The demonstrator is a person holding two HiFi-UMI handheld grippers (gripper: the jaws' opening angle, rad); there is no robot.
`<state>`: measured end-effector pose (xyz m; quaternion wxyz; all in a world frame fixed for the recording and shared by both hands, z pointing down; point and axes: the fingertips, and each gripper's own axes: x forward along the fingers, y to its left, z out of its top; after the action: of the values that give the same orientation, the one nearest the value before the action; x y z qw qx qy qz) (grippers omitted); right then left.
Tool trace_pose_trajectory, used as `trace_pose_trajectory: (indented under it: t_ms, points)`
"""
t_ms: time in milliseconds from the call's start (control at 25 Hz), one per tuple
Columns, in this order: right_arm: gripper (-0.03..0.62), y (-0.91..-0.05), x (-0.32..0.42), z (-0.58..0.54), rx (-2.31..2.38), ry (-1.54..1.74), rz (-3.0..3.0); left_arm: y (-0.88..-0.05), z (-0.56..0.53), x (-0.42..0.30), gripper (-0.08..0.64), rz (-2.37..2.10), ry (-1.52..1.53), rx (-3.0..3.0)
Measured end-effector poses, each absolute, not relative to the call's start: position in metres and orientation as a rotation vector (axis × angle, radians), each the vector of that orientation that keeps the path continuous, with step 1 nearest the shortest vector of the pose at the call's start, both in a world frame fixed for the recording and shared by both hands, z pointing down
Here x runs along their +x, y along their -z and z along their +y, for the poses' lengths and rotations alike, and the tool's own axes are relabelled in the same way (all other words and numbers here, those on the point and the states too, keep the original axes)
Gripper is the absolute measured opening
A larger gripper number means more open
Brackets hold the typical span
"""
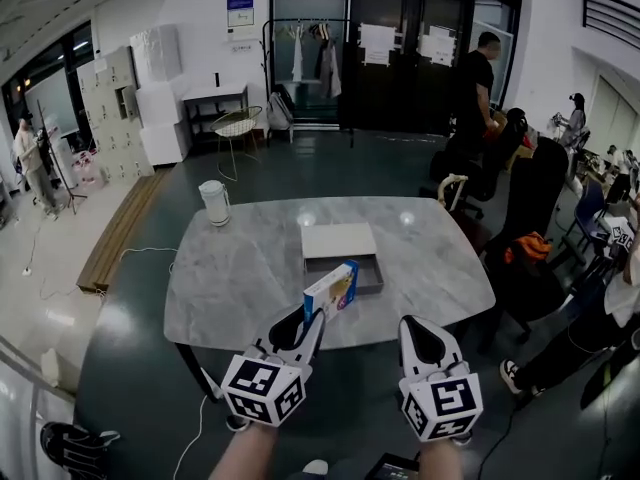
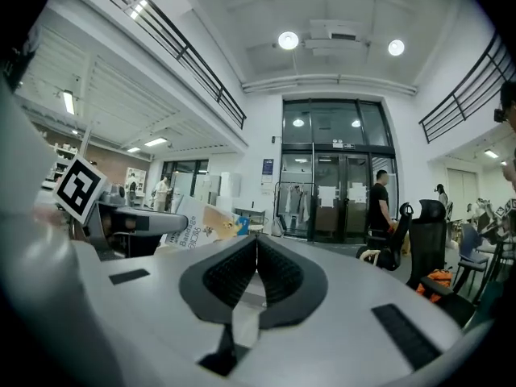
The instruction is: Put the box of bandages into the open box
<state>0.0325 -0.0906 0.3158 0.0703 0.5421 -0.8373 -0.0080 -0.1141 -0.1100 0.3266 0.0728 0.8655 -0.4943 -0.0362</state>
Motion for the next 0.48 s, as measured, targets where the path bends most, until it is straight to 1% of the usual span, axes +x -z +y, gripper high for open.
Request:
trace_pose_trajectory:
  t_ms: [240, 480]
  points:
    - [0.025, -0.334, 0.036, -0.123, 1.494, 0.114, -2.477, -0.344, -0.143, -0.112, 0.089, -1.456, 0.05, 2.596]
    - [0.026, -0.347, 0.046, -0.175, 1.399, 0.092, -2.494, -0.363, -0.198, -0.102, 0.089, -1.413, 0.019, 2.56]
